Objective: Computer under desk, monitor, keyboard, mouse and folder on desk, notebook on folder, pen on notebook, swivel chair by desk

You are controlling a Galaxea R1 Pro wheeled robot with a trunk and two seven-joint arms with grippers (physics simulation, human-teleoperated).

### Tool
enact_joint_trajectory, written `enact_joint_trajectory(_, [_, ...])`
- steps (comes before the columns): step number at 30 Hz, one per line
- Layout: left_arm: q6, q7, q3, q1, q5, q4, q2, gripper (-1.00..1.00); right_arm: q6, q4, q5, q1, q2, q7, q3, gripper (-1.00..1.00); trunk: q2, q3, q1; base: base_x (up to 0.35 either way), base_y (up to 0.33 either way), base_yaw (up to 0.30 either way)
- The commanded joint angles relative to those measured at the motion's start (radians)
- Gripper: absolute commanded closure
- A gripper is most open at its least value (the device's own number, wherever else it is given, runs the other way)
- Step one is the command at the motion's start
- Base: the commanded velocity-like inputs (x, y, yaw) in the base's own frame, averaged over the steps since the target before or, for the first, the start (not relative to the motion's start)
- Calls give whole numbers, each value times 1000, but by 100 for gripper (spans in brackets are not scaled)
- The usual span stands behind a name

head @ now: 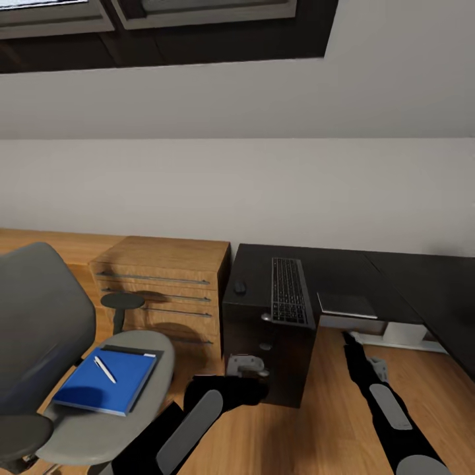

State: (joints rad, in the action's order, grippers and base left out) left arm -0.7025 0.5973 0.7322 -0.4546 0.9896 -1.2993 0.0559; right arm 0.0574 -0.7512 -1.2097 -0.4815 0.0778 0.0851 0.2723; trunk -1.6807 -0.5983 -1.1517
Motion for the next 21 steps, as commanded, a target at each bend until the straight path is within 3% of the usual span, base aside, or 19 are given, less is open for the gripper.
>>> enact_joint_trajectory(1, [4,10,2,-1,9,22,0,-100,5,3,10,1,-4,4,3,-100,7,2,4,-5,0,0])
enact_joint_trajectory(8, [111,5,9,-1,5,232,7,-100,-39,124,194,21,-17,8,4,-100,56,24,31,-2,0,0])
enact_joint_trajectory(9, [148,5,15,-1,2,282,8,-100,-72,179,247,24,-18,9,4,-100,63,27,35,0,0,0])
enact_joint_trajectory(11, [181,5,27,-1,-3,325,9,-100,-118,236,302,26,-19,11,4,-100,77,34,42,0,0,0])
enact_joint_trajectory(13, [209,4,44,-1,-7,364,9,-100,-178,293,358,27,-20,12,4,-100,91,40,50,0,0,0])
enact_joint_trajectory(14, [233,4,65,-1,-10,405,10,-100,-248,349,414,28,-21,12,3,-100,98,43,54,0,0,0])
enact_joint_trajectory(16, [256,4,85,-1,-11,450,11,-100,-325,403,472,28,-23,12,3,-100,112,49,62,0,0,0])
enact_joint_trajectory(17, [283,4,100,-1,-12,503,15,-100,-404,455,529,28,-23,13,3,-100,119,52,65,0,0,0])
enact_joint_trajectory(21, [352,3,116,-1,-14,631,38,-100,-549,541,634,29,-25,13,3,-100,147,65,81,0,0,0])
